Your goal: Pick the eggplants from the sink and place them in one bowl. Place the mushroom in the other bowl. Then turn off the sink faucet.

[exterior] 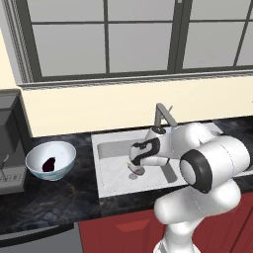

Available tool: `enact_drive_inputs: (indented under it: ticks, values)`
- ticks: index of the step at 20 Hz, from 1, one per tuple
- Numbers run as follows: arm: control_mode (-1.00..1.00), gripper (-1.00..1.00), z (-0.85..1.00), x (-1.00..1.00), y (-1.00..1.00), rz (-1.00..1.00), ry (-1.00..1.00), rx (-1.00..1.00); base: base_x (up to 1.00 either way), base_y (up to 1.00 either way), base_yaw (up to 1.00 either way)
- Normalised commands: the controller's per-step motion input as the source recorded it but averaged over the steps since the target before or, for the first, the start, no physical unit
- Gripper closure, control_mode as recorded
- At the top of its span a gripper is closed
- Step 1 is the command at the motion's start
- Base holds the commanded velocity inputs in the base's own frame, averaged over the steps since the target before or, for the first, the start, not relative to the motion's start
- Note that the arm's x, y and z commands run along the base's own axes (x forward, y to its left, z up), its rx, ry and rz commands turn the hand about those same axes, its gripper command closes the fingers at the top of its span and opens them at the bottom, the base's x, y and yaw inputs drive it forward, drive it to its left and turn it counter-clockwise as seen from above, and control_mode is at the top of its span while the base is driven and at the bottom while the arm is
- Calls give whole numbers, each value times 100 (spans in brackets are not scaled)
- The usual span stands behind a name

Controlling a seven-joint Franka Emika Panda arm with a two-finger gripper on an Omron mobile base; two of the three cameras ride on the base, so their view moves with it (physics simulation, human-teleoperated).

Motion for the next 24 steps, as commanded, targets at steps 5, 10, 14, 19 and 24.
enact_drive_inputs:
  ticks: [5, 10, 14, 19, 24]
  values:
    - [-100, -100, -19, 17, 0, 0, 0, 0, 0, 0, 0]
    - [-100, -100, -19, 16, -1, 0, 0, 0, 0, 0, 0]
    - [-100, -100, -22, 14, 0, 0, 0, 0, 0, 0, 0]
    - [-100, -100, -22, 18, 0, 0, 0, 0, 0, 0, 0]
    - [-100, -100, -22, 23, -1, 0, 0, 0, 0, 0, 0]
